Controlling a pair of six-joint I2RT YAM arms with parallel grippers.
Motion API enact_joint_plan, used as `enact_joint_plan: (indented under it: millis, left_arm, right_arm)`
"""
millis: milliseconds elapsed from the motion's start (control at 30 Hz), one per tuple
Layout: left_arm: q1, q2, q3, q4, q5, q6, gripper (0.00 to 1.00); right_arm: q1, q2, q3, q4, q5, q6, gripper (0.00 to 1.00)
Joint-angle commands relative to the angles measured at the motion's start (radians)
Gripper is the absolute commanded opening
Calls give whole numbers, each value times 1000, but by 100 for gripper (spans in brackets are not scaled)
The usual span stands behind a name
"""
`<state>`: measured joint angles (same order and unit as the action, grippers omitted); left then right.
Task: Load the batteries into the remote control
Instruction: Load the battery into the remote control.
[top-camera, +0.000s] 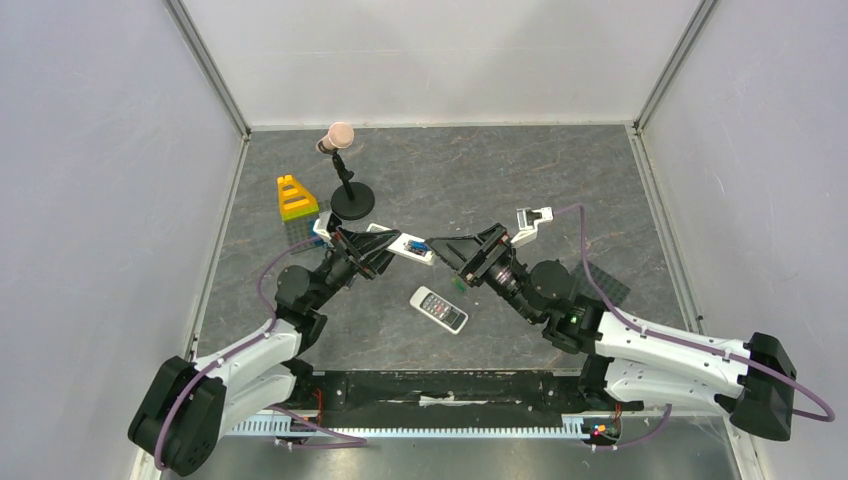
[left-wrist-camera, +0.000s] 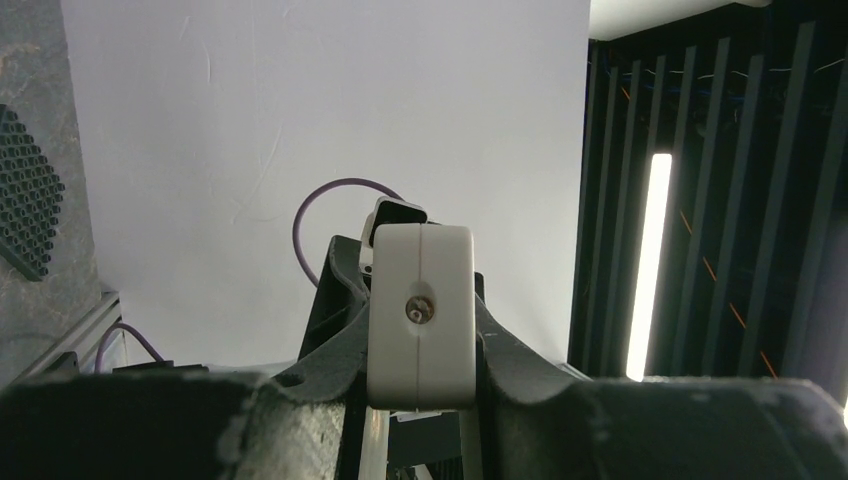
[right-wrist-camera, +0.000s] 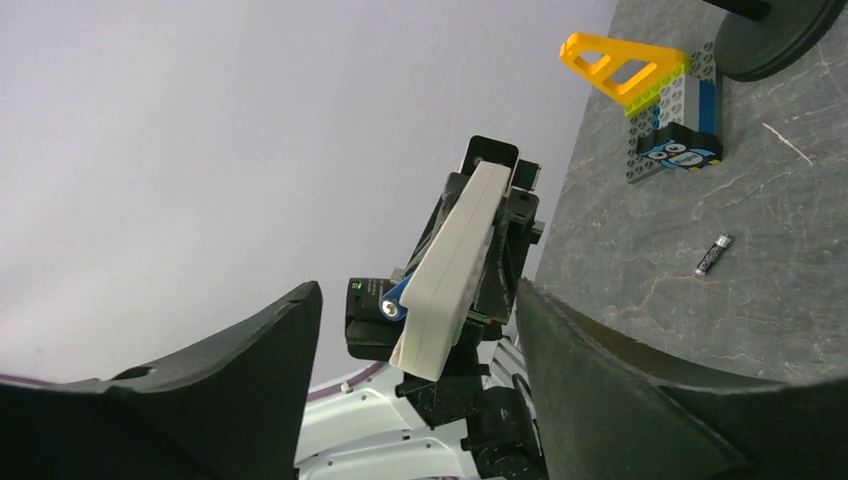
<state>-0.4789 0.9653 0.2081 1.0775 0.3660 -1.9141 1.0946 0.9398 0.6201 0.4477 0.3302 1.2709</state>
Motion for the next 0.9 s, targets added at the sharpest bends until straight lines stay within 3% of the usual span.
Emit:
enact_joint_plan:
  millis: [0, 367, 867]
  left_arm:
    - [-2, -19, -4, 44, -18, -32, 2]
    - [-1, -17, 4, 17, 15, -3, 2]
    - [-1, -17, 8, 13, 16, 31, 2]
  right_arm:
    - [-1, 18, 17, 9, 46, 37, 69]
    - [-4, 65, 41, -39, 32, 66, 48]
    - [-13, 91, 47, -93, 10, 82, 32]
